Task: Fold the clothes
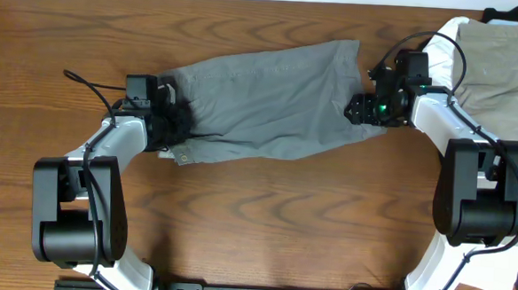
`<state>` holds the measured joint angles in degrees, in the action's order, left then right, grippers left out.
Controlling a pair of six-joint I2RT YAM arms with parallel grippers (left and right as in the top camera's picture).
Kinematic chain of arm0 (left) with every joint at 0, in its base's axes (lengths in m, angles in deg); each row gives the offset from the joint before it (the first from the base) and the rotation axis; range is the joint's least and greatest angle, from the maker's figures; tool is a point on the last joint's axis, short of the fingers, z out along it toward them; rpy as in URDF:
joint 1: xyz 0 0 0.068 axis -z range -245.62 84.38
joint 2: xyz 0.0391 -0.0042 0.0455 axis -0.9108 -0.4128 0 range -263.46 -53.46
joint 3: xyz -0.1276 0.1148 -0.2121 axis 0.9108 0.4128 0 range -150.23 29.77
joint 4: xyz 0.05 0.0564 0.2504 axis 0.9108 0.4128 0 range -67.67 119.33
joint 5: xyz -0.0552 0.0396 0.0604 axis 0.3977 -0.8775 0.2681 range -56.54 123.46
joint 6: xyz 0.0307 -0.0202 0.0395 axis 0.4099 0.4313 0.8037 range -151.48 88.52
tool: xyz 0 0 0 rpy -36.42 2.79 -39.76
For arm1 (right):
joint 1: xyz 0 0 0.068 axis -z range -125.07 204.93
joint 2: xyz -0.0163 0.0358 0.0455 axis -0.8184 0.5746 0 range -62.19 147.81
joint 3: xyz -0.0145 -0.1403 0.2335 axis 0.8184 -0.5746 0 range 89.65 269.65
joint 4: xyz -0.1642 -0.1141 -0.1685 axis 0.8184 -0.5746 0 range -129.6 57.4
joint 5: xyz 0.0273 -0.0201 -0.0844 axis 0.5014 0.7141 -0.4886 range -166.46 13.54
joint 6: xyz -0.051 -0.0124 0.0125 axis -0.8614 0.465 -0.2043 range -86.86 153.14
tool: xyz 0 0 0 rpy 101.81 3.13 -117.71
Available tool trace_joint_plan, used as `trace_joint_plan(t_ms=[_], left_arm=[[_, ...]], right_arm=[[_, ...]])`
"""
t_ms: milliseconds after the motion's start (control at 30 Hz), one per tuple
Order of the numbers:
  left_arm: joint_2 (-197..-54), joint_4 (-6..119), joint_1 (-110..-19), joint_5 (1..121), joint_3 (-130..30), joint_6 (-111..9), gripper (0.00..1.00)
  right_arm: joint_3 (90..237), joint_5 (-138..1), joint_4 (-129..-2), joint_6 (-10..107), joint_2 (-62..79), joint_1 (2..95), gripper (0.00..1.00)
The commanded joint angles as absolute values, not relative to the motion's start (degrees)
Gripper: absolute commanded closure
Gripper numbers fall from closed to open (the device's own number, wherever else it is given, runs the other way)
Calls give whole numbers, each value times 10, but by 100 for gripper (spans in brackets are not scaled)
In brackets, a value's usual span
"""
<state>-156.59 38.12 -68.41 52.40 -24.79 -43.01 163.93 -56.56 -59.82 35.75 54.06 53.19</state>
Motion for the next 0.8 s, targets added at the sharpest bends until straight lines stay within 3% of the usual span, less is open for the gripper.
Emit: trace_joint_plan(t_ms=[0,67,167,533,633,767], left_arm=[[-1586,393,-683,518,-247,-420,94],[-1586,395,-683,518,-247,-420,94],[-1586,399,-686,519,-247,-420,94],[-1584,443,-704,519,-247,-422,94],[-1584,452,-704,519,-247,-422,94],[-1584,451,-704,519,-247,-422,94]], right_arm=[[1636,-537,-596,360,561,529,31],[1636,-537,-587,362,561,529,33],[1643,-525,-568,372,555,534,26],[1732,-505,-561,389,517,538,24],[1732,-505,-548,394,520,532,40],[1732,-505,-549,393,533,517,80]])
